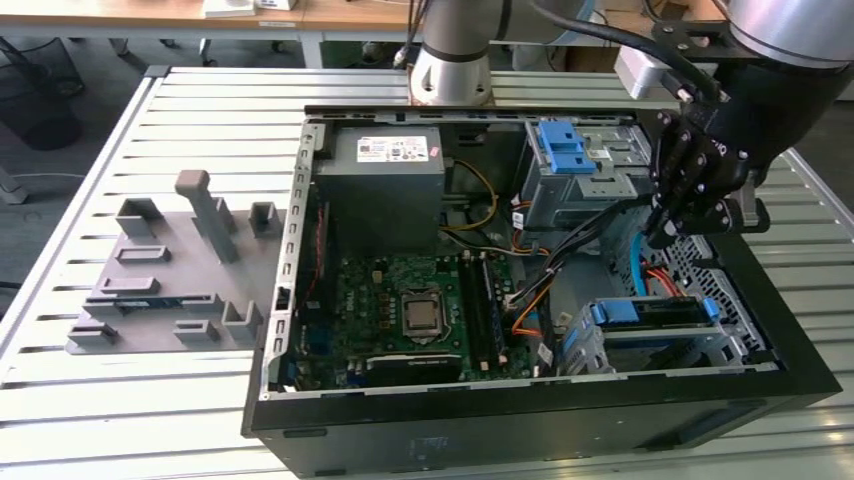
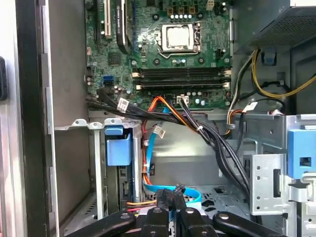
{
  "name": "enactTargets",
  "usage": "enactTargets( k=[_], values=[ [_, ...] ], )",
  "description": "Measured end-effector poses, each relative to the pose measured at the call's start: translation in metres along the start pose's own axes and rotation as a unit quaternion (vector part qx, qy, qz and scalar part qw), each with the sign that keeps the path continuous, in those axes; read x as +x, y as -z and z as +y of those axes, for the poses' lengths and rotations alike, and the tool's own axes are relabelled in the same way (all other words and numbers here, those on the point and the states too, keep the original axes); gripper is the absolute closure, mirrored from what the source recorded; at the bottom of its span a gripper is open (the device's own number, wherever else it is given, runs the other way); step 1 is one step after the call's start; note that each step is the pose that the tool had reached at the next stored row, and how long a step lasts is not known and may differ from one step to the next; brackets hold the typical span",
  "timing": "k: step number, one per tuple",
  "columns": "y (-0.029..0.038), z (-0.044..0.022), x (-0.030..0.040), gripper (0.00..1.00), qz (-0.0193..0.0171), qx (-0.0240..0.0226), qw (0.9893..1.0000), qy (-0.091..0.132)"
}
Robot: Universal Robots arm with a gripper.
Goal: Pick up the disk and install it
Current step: 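Insert the second disk wire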
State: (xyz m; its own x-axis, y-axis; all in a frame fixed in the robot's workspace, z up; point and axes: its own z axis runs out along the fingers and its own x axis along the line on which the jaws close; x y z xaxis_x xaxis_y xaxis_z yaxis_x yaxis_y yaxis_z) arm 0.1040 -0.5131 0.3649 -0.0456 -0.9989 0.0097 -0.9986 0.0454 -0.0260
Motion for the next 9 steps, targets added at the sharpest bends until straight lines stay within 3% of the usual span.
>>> enactTargets(
  k=[3,9],
  values=[
    [-0.002,0.0006,0.0018,0.84,0.0028,0.0001,1.0,0.0],
    [-0.0074,0.0025,0.0126,0.84,0.0046,0.0002,1.0,0.0]
  ],
)
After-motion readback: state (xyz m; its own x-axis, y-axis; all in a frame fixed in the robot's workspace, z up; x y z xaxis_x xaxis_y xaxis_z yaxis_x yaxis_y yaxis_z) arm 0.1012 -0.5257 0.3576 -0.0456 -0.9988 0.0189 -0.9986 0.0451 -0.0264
